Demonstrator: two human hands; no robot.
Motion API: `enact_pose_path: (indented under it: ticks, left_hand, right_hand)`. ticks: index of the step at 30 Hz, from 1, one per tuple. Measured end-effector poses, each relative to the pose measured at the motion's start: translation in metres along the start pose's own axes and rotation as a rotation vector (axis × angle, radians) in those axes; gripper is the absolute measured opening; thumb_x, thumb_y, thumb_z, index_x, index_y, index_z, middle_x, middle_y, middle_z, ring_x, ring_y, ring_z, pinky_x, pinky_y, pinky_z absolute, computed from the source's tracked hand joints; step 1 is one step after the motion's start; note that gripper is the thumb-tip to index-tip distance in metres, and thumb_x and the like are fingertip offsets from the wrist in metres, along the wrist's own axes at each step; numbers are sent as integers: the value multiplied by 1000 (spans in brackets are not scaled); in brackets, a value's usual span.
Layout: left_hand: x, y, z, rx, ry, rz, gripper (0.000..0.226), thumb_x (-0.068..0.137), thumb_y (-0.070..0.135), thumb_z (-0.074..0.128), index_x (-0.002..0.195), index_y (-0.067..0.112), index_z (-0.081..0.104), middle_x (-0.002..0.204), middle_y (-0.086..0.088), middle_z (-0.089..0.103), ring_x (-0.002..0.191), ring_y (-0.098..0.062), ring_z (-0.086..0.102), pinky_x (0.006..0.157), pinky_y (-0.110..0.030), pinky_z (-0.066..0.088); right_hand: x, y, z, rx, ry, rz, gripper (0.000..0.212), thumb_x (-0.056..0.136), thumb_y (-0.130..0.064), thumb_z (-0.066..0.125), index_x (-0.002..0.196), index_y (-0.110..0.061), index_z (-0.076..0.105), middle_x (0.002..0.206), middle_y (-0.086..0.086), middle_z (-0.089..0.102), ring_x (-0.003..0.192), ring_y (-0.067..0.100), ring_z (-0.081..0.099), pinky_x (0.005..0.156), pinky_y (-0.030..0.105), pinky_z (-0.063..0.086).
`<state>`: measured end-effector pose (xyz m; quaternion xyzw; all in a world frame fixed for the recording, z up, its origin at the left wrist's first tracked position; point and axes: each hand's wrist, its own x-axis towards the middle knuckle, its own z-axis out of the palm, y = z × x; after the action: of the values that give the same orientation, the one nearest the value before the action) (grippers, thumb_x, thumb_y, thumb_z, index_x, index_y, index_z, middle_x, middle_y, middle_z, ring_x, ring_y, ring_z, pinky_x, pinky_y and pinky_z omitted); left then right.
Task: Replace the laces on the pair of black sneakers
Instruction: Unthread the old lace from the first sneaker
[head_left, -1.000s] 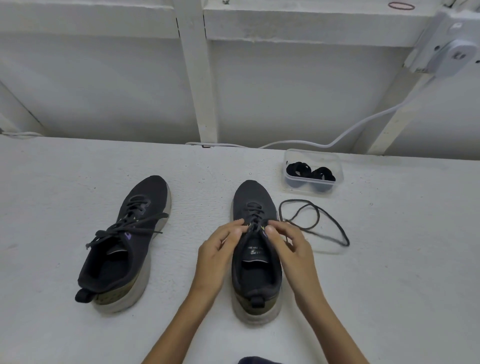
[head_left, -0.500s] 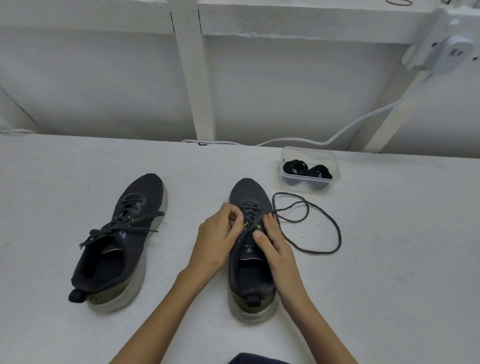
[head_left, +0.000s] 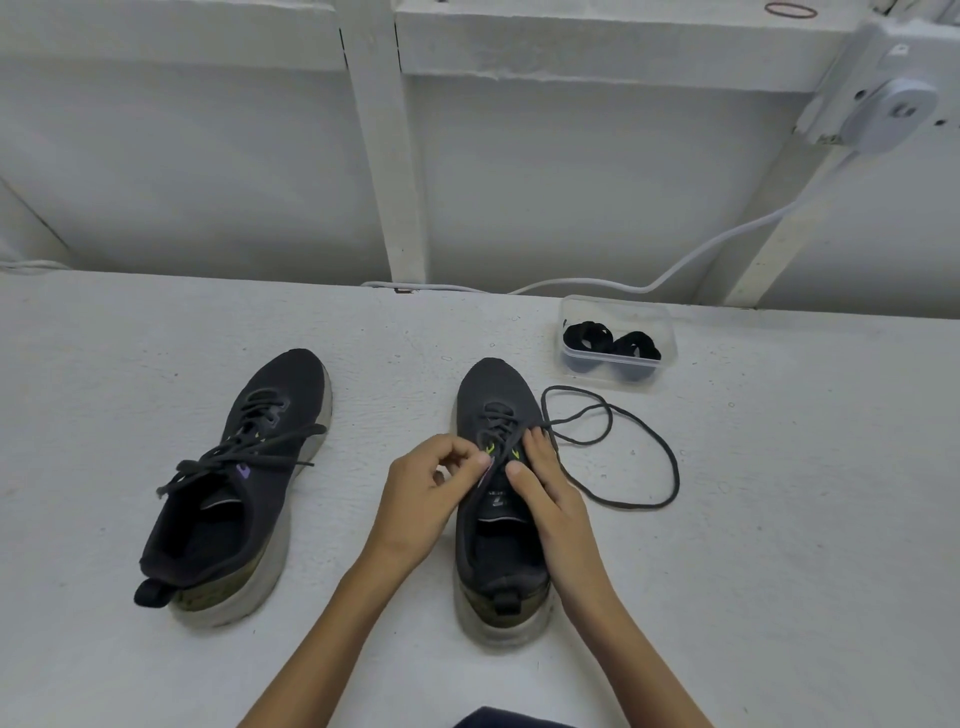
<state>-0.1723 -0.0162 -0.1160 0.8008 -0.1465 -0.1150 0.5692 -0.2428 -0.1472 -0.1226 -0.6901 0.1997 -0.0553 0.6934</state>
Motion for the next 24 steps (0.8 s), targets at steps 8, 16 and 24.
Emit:
enact_pose_path:
  ticks: [8, 16, 24]
  left_hand:
    - [26, 10, -15, 112, 103, -16, 14, 92, 29, 63, 82, 20, 67, 84, 9, 68, 80, -7, 57, 66, -8, 38]
    - [12, 7, -14, 127, -50, 15, 21, 91, 31, 65, 79, 15, 69, 79, 1, 68, 72, -5, 56, 64, -12, 39]
    - [14, 20, -16, -15, 65, -78, 28, 89, 40, 62, 73, 19, 68, 68, 17, 66, 67, 6, 55, 67, -8, 40]
  right_hand:
    - [0, 1, -1, -38, 1, 13, 57, 96, -33, 58, 149, -28, 38, 156, -20, 29, 144, -7, 18, 121, 24, 14]
    - [0, -1, 1, -29, -9, 8, 55, 97, -30, 57, 149, -27, 38, 157, -17, 29, 144, -6, 20, 119, 20, 15]
    - [1, 0, 0, -3, -6, -14, 55, 97, -30, 57, 149, -28, 39, 157, -18, 30, 144, -7, 21, 122, 27, 16]
